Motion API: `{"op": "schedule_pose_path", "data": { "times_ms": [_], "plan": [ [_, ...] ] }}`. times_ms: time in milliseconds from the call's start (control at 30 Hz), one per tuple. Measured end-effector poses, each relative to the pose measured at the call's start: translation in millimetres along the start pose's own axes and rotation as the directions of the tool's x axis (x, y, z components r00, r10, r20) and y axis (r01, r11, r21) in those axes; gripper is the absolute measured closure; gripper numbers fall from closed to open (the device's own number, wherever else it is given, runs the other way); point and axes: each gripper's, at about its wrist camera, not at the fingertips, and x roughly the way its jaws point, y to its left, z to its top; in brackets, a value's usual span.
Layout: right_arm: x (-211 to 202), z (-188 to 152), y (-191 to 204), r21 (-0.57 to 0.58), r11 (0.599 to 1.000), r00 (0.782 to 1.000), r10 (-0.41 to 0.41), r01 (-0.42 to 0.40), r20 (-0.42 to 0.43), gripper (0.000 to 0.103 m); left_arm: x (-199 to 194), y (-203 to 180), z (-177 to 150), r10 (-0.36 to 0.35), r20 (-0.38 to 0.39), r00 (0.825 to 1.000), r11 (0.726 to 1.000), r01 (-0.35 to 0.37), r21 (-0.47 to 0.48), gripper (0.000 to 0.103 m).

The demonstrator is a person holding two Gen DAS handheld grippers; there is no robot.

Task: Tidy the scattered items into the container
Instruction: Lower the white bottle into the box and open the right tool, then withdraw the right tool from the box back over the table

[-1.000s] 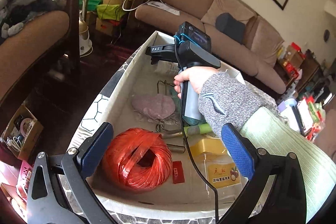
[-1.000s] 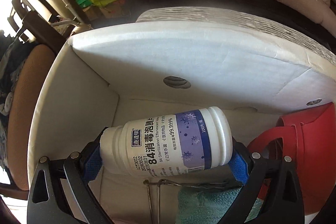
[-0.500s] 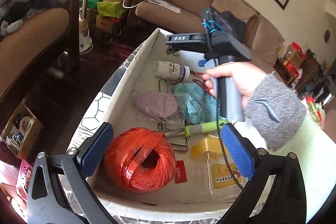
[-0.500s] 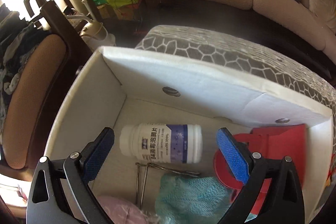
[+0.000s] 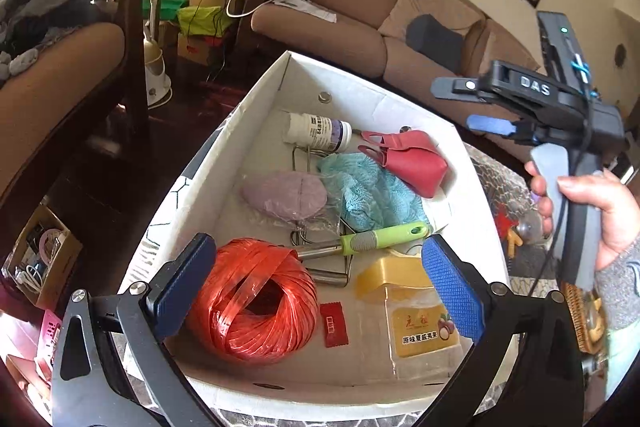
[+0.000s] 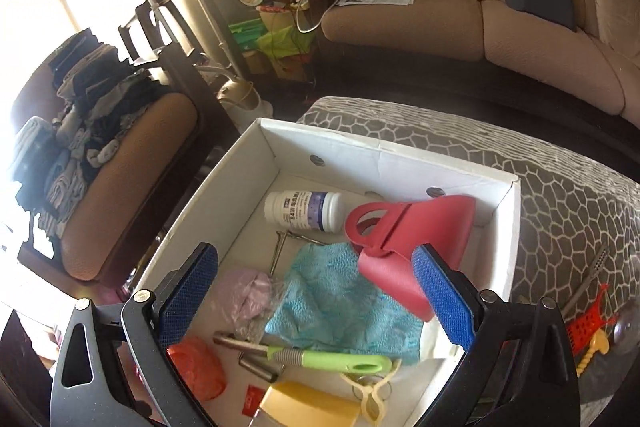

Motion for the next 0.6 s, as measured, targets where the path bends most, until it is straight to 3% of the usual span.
{"op": "schedule_pose_path", "data": {
  "times_ms": [300,600],
  "plan": [
    [-74.5,-73.3,16.0,-0.063,0.997,0.994,0.061,-0.055,0.086,0.003,0.6,-19.7,-3.2,0.016,0.0,1.0,0.999,-0.016,0.033,0.0],
    [-147.5,-159.5,-2.4,-0.123,0.99,0.983,0.094,-0.074,0.16,0.003,1.7,-54.0,-12.5,0.039,0.005,0.999,0.995,-0.04,0.096,0.0]
  ]
}}
